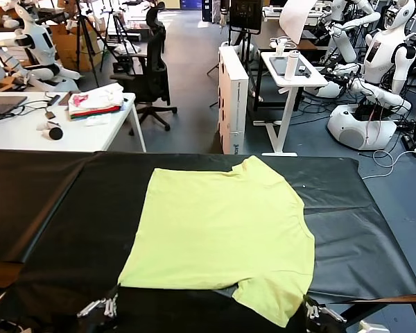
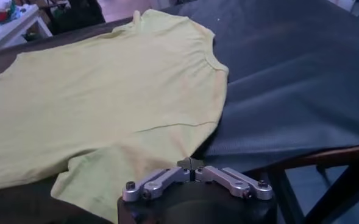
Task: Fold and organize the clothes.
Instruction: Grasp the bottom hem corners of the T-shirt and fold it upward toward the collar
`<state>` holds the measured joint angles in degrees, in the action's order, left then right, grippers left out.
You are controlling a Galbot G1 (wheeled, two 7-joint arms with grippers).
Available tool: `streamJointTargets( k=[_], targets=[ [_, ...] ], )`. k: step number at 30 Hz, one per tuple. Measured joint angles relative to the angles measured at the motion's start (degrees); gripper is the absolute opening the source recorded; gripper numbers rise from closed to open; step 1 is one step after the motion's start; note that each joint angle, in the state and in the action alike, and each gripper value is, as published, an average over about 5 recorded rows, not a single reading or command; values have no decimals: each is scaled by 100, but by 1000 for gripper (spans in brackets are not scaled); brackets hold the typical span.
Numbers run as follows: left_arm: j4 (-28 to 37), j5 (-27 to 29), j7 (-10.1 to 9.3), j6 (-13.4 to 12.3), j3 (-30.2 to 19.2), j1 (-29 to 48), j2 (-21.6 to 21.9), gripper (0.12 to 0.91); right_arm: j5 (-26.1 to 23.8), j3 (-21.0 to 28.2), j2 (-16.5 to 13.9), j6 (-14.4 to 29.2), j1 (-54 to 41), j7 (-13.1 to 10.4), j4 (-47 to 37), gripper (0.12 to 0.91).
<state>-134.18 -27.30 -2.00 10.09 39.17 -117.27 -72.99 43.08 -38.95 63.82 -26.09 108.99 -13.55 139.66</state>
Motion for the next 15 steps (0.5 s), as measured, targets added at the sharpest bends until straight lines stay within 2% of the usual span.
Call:
streamJointTargets(
  k=[3, 5, 15],
  targets=[
    [79, -171, 77, -258, -21, 162, -28, 147, 6, 74, -148, 111, -373, 122, -233, 138],
    [150, -304, 98, -312, -21, 310, -4, 147, 35, 137, -230, 161, -640, 156, -441, 138],
    [676, -634, 55, -229, -97, 1375, -41, 147, 285, 544, -449, 150, -2190, 147, -1735, 138]
  ],
)
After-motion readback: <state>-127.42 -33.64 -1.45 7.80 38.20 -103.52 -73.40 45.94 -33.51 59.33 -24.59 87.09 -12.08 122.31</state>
